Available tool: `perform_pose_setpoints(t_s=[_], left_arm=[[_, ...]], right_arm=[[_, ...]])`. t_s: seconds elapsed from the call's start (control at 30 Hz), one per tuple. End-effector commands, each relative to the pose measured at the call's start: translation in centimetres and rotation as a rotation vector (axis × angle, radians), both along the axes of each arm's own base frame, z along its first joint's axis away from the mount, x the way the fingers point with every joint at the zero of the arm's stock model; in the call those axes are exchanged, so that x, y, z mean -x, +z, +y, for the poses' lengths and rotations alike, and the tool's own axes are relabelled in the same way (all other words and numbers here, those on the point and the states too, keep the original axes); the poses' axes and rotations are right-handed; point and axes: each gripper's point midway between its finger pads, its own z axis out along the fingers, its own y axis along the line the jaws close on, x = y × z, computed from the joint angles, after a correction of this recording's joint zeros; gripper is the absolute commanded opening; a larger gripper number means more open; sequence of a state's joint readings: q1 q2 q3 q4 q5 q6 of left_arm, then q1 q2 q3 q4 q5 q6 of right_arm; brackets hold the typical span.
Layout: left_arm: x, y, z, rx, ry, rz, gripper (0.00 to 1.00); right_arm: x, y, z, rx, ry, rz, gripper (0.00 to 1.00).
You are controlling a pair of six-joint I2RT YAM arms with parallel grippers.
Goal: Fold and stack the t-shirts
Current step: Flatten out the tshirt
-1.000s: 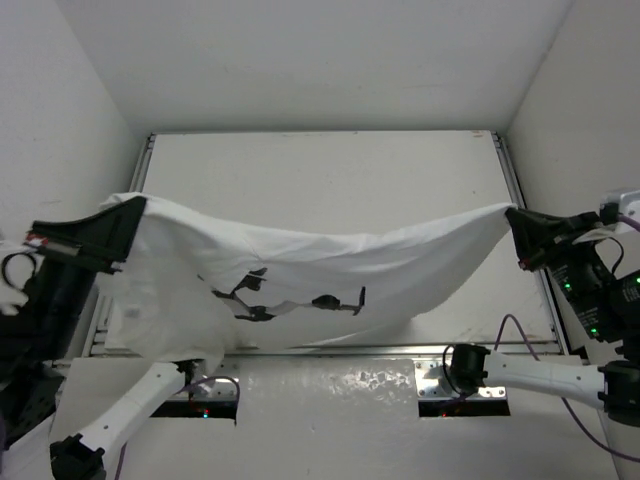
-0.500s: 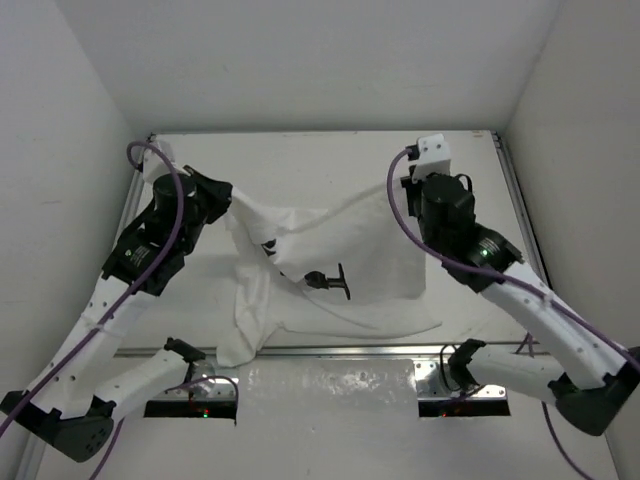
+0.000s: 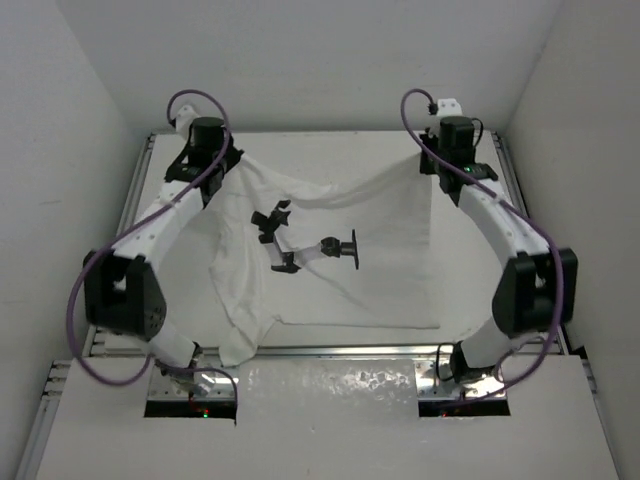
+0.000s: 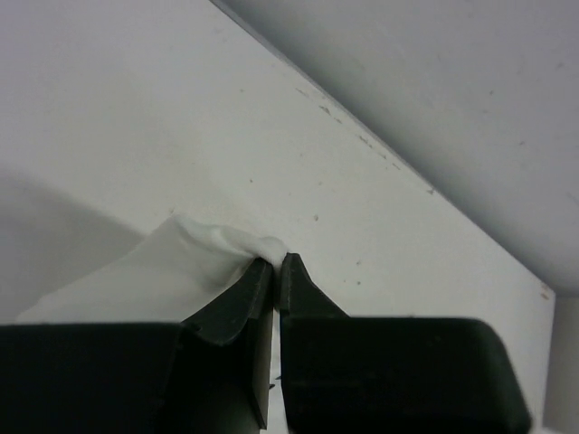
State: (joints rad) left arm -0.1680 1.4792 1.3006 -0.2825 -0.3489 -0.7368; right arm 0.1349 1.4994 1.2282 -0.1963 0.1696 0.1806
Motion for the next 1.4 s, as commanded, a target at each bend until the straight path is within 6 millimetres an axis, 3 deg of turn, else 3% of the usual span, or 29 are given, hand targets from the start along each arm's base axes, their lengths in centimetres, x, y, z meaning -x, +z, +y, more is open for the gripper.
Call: perform_pose_setpoints(t_s=[0.0, 0.03, 0.1, 0.13, 0.17, 0.2, 0.23, 0.27, 0.37, 0.43, 0.47, 0.53, 0.6, 0.67, 0.7, 0.77, 0.8, 0.83, 0.87, 0.93, 0.97, 1.0, 1.03, 1.07, 1.1, 1.13, 1.17, 1.23, 1.37], left_arm=[[-6.1, 2.8, -1.2, -0.02, -0.085, -0.175, 0.0], [-7.8, 4.2, -1.5, -0.034, -0.101, -0.247, 0.0], [-10.6, 1.7, -2.3, -0.044, -0.147, -0.24, 0.0], [-11.9, 1.6, -2.4, -0.055, -0.153, -0.267, 0.0], [-13.3, 3.2, -2.5, -0.067, -0.154, -0.303, 0.0], [-15.3, -0.3, -2.5, -0.071, -0.156, -0.244, 0.0], [-16.3, -1.7, -2.4, -0.076, -0.157, -0.207, 0.0], [-18.6, -2.4, -2.4, -0.073, -0.15, -0.205, 0.0], [-21.5, -7.0, -1.5, -0.053, -0.114, -0.119, 0.19], [-22.9, -6.2, -0.3, -0.028, -0.047, -0.108, 0.43], [-23.4, -8.0, 1.1, -0.018, 0.002, -0.072, 0.51], [-23.7, -6.6, 3.6, 0.018, 0.124, -0.086, 0.75], [-23.3, -5.3, 6.5, 0.026, 0.213, -0.11, 1.0], [-22.7, -2.8, 8.1, 0.034, 0.247, -0.142, 1.0], [-22.0, -2.8, 7.9, 0.04, 0.228, -0.106, 1.0], [-19.7, -0.6, 5.9, 0.074, 0.136, -0.072, 1.0], [-17.8, -1.8, 4.9, 0.074, 0.122, 0.008, 1.0], [-14.9, -5.7, 3.9, 0.065, 0.122, 0.132, 1.0], [-11.9, -3.4, 0.9, 0.05, 0.091, 0.134, 1.0], [-5.8, -6.0, 0.4, 0.015, 0.228, 0.263, 1.0], [-1.0, -8.1, -0.5, 0.006, 0.236, 0.34, 1.0], [1.6, -9.6, -1.0, 0.037, 0.235, 0.395, 1.0], [3.5, -10.6, -1.4, 0.092, 0.235, 0.411, 1.0], [5.5, -8.9, -1.4, 0.136, 0.212, 0.364, 1.0], [8.8, -12.3, -1.0, 0.126, 0.205, 0.436, 1.0], [10.8, -10.8, -0.4, 0.152, 0.222, 0.393, 1.0], [13.6, -13.0, 0.4, 0.123, 0.238, 0.449, 1.0], [16.9, -12.9, 1.3, 0.097, 0.219, 0.457, 1.0], [23.0, -17.7, 0.9, 0.084, 0.12, 0.612, 0.95]], right_arm=[[-5.9, 0.0, 2.0, 0.023, 0.131, -0.062, 0.0], [-7.4, -2.9, 2.3, 0.03, 0.141, -0.011, 0.0], [-10.0, -2.8, 2.3, 0.053, 0.153, -0.029, 0.0], [-11.3, -5.7, 2.5, 0.06, 0.164, 0.017, 0.0], [-13.1, -4.7, 2.2, 0.064, 0.155, -0.016, 0.0], [-14.1, -5.4, 2.1, 0.072, 0.16, -0.006, 0.0], [-15.0, -9.3, 1.9, 0.07, 0.163, 0.07, 0.0], [-17.2, -7.4, 1.6, 0.057, 0.162, 0.018, 0.0], [-21.4, -8.9, 0.9, 0.04, 0.144, 0.021, 0.0], [-23.2, -8.9, 0.4, 0.029, 0.128, 0.0, 0.04], [-24.6, -8.5, -0.3, 0.013, 0.104, -0.04, 0.12], [-25.8, -6.9, -2.1, -0.009, 0.045, -0.117, 0.96], [-25.9, -5.7, -3.9, -0.056, -0.04, -0.15, 0.99], [-25.4, -4.9, -4.6, -0.075, -0.093, -0.147, 0.99], [-24.9, -2.8, -4.4, -0.082, -0.087, -0.162, 0.99], [-22.8, -3.7, -3.1, -0.084, -0.078, -0.083, 0.99], [-21.4, -0.6, -2.0, -0.089, -0.063, -0.106, 0.99], [-19.6, -1.5, 0.1, -0.074, -0.054, -0.039, 0.99], [-17.7, -3.2, 0.6, -0.075, -0.075, 0.038, 0.99], [-12.3, -2.9, 2.1, -0.111, -0.092, 0.183, 0.99], [-8.5, -6.8, 3.0, -0.17, -0.098, 0.319, 0.99], [-6.0, -7.6, 3.7, -0.199, -0.083, 0.361, 0.99], [-4.2, -3.2, 5.1, -0.249, -0.024, 0.233, 0.99], [0.4, -8.4, 5.5, -0.256, -0.01, 0.347, 0.99], [2.0, -8.2, 5.8, -0.27, -0.001, 0.328, 0.99], [5.1, -8.5, 5.8, -0.265, 0.003, 0.333, 0.99], [6.8, -9.0, 5.6, -0.266, 0.001, 0.35, 0.99], [11.0, -12.1, 5.0, -0.257, -0.006, 0.431, 0.99], [15.1, -13.8, 4.5, -0.278, 0.0, 0.437, 0.99]])
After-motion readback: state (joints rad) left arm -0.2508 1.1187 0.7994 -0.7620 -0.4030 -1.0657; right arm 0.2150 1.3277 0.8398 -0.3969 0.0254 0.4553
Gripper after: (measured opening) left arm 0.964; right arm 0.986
